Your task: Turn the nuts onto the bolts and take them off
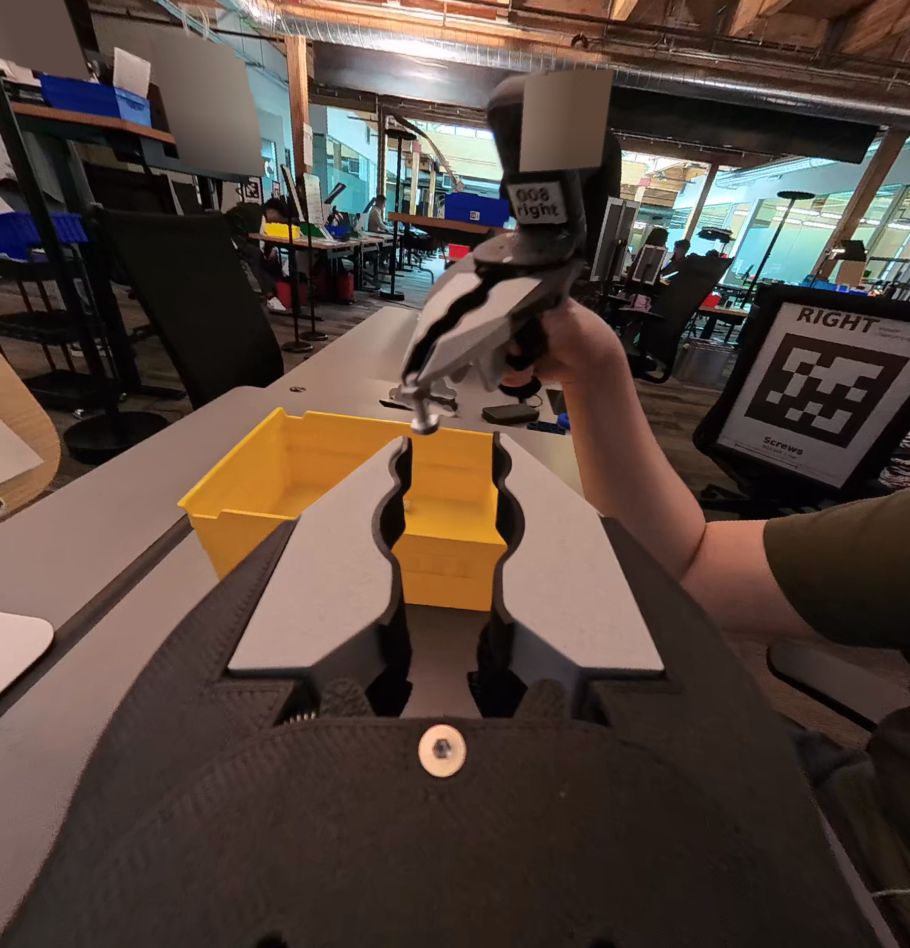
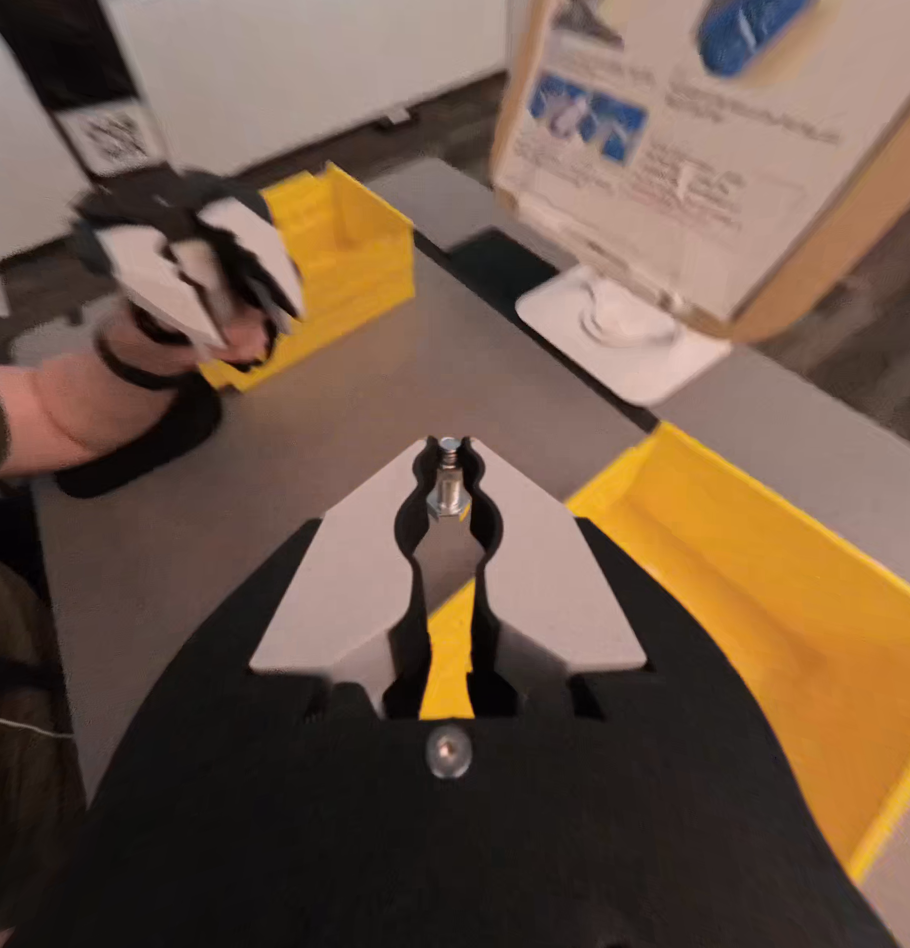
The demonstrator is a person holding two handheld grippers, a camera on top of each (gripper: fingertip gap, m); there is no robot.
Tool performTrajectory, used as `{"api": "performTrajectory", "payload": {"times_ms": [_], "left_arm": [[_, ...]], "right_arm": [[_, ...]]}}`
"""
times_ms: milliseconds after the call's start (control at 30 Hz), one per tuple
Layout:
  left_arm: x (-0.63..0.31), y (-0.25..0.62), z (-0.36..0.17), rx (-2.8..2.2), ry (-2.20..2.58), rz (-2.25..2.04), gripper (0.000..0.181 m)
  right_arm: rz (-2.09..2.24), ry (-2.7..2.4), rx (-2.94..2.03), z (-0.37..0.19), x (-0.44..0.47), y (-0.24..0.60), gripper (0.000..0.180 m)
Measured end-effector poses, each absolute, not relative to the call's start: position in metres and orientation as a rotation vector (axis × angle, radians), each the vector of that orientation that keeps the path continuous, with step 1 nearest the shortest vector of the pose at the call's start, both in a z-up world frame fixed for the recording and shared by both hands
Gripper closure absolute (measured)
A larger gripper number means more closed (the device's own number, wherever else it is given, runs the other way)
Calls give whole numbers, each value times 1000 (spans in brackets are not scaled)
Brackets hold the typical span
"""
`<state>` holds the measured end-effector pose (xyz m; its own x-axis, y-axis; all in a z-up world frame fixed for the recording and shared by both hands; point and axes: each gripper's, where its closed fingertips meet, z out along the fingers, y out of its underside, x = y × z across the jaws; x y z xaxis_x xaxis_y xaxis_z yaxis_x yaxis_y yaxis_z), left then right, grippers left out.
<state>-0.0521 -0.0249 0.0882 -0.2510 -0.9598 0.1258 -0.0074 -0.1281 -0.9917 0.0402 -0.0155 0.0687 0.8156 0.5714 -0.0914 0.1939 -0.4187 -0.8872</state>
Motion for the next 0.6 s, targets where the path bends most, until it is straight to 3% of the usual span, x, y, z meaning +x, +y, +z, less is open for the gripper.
{"api": "performTrajectory", "payload": {"times_ms": [267,600], "left_arm": [[-49,-31,78,-1197,1403,-1466,152],[-52,-31,79,-1203,1429,-1444,152]], "right_arm": [[64,-61,-2903,-109,176,-38,172],[-18,8,-3062,-151,198,-41,172]]}}
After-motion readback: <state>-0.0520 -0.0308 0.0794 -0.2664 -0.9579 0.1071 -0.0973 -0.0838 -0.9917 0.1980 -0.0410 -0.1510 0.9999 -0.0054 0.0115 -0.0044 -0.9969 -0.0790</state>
